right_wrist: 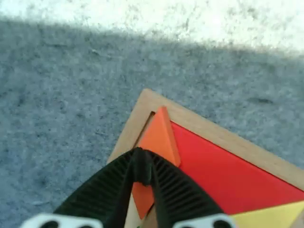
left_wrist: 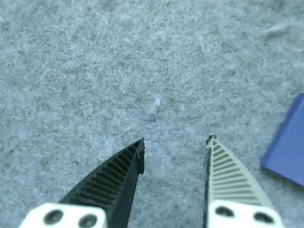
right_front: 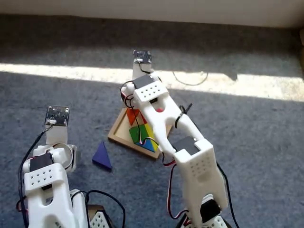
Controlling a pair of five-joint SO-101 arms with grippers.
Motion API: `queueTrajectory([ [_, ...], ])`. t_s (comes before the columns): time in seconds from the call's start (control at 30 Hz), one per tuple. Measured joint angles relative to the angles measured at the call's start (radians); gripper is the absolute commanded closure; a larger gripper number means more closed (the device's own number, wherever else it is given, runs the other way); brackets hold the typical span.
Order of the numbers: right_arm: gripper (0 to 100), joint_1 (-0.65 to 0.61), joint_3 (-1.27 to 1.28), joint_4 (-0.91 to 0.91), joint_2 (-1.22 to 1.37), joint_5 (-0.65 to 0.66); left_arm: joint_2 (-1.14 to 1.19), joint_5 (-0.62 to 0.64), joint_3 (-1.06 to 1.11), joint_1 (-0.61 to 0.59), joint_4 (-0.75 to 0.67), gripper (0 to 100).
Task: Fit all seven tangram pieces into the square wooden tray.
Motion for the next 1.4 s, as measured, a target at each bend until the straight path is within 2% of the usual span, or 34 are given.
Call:
queueTrajectory([
  [0.73,99.3,-0.046,0.002,0.057,-0.031,0.000,0.000,0.000,0.000,0.000,0.000,79],
  [0.9,99.3,-0.046,0.018,0.063,-0.155,0.000,0.000,0.000,0.000,0.000,0.000,79],
  [1.2,99.3,-0.046,0.253,0.101,-0.483,0.003,0.000,0.000,-0.009,0.000,0.000,78],
  [1.3,99.3,-0.046,0.367,0.101,-0.598,0.003,0.000,0.015,-0.080,0.000,0.000,78],
  [1.4,99.3,-0.043,0.482,0.101,-0.700,0.003,0.000,0.087,-0.180,0.000,0.000,78],
])
